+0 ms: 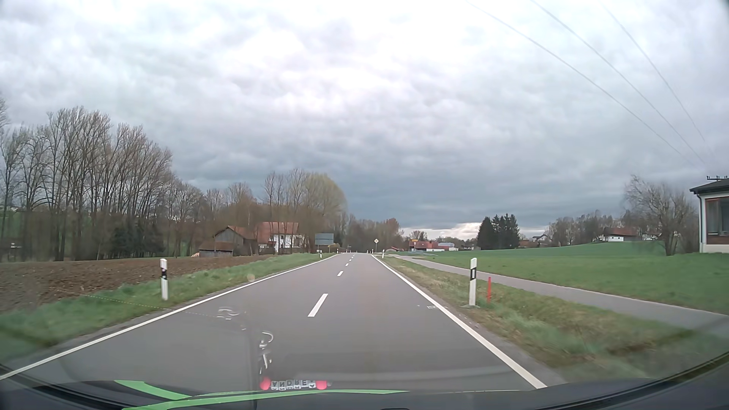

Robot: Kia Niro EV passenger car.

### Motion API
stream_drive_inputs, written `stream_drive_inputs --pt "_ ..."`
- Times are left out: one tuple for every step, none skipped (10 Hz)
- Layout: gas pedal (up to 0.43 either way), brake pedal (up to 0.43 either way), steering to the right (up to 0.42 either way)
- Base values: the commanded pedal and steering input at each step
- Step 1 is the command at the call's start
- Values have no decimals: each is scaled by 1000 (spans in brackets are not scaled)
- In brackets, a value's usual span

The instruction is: Follow the waypoints while adhering to traffic rules and regulations

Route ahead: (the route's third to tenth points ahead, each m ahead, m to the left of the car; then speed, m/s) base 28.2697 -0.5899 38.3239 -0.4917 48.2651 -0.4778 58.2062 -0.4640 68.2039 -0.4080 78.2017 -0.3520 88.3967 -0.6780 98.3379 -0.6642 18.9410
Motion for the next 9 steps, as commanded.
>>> stream_drive_inputs --pt "287 0 1" --pt "268 0 1" --pt "260 0 1" --pt "260 0 1" --pt "260 0 1" --pt "260 0 1" --pt "260 0 1" --pt "260 0 1" --pt "260 0 1"
